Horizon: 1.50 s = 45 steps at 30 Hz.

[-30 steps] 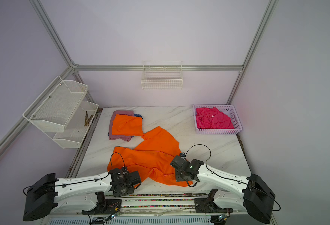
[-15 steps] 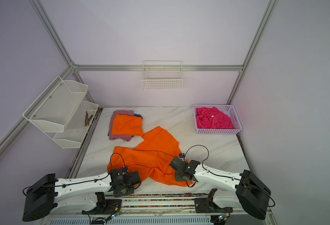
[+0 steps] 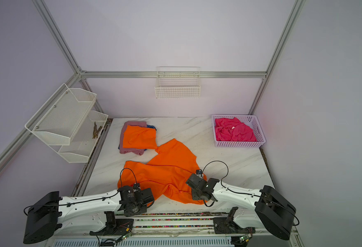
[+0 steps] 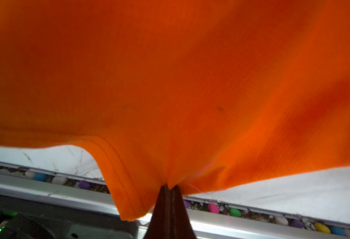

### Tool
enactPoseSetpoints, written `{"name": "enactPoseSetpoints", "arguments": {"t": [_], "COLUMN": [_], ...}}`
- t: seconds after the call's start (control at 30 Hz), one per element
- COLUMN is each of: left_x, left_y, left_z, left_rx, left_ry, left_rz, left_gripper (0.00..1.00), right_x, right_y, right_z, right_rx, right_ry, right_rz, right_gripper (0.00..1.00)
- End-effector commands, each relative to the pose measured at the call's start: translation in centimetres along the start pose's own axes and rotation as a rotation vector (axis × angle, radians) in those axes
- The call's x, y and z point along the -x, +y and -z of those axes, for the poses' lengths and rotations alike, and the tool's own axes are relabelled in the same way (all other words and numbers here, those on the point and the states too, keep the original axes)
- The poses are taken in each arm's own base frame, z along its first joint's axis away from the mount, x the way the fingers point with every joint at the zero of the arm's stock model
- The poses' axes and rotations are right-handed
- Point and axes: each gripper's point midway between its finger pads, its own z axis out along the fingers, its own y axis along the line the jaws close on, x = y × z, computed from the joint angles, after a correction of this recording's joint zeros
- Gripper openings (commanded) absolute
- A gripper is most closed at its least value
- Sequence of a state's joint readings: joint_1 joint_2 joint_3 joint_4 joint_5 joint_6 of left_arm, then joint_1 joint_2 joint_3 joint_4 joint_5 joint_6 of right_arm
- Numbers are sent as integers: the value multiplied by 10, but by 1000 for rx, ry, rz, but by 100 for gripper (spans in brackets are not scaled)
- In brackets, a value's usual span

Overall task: Fold and stack t-shirts
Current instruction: Flatten out the T-shirt at the center of the board.

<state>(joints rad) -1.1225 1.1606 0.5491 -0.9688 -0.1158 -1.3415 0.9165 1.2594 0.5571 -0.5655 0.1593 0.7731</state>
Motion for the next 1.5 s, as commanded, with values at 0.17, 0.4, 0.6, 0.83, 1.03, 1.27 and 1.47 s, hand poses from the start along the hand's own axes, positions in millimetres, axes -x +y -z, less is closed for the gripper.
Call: {"name": "enactPoseSetpoints", "arguments": {"t": [0.17, 0.4, 0.6, 0.83, 1.03, 1.27, 1.47], "left_x": [0, 25, 81, 119, 155, 196, 235], "left_y": [2, -4, -13, 33, 113, 139, 100], "left_z": [1, 32, 113, 190, 273, 309, 305], "left_rx": [1, 32, 77, 124, 171, 240, 81], "left_ry": [-9, -117, -314, -400, -571, -652, -652], "left_rz": [-34, -40, -59, -19, 105, 169, 117], "left_gripper": [0, 0, 0, 0, 0, 0, 0], "right_x": [21, 94, 161, 193, 223, 251, 268], "right_y": [10, 26, 36, 1, -57, -89, -71], "right_z": [17, 88, 170, 231, 278, 333, 343], "right_rx": [24, 7, 8, -78, -186, -260, -169], "right_ry": [-74, -317, -530, -685, -805, -930, -928], "right_rz": [-3, -20, -40, -69, -170, -201, -153], "right_gripper": [0, 0, 0, 0, 0, 0, 0]}}
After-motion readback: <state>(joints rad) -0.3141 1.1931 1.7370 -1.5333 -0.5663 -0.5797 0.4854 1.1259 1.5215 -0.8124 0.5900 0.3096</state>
